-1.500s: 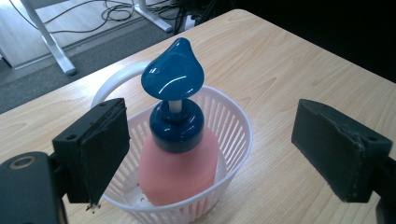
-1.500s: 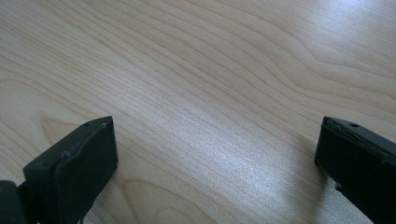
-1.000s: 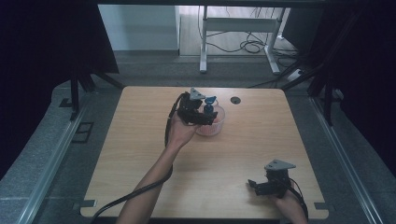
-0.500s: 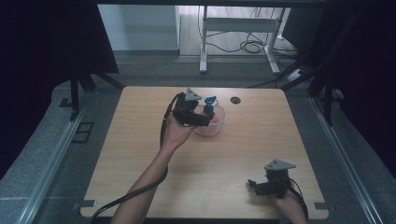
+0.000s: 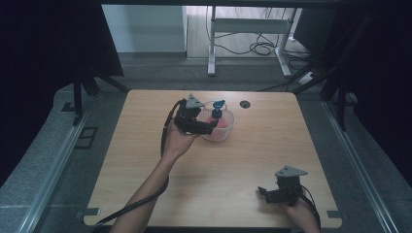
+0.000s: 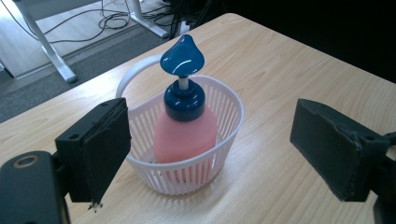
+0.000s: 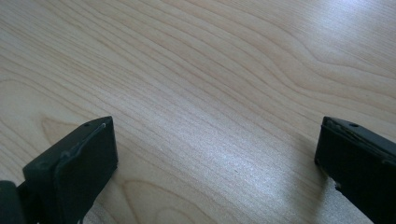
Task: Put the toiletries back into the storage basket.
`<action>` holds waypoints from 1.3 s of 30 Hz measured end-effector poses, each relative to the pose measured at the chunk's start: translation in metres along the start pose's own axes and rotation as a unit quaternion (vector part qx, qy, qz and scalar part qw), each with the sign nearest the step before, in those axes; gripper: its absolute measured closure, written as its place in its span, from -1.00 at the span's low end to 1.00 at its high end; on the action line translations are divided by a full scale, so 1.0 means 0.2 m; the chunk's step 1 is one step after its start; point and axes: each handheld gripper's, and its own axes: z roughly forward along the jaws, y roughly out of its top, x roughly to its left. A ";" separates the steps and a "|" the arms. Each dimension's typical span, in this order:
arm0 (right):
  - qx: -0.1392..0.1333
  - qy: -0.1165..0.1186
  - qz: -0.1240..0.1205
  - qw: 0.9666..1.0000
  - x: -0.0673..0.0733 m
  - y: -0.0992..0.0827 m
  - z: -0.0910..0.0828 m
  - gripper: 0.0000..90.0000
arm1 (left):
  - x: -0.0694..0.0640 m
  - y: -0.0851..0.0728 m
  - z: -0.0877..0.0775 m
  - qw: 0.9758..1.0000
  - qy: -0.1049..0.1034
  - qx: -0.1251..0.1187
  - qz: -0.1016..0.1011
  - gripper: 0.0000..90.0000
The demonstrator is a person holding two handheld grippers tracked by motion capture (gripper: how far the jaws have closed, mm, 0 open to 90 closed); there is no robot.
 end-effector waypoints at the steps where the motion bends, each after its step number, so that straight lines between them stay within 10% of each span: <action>1: 0.000 0.000 0.000 1.000 0.00 0.00 0.00 -1.00 | 0.00 0.00 0.00 1.000 0.000 0.000 -0.001 -0.73; 39: 0.000 -0.002 0.000 1.000 0.00 0.00 0.00 -1.00 | 0.01 -0.15 -0.24 1.000 -0.010 -0.020 -0.012 -0.76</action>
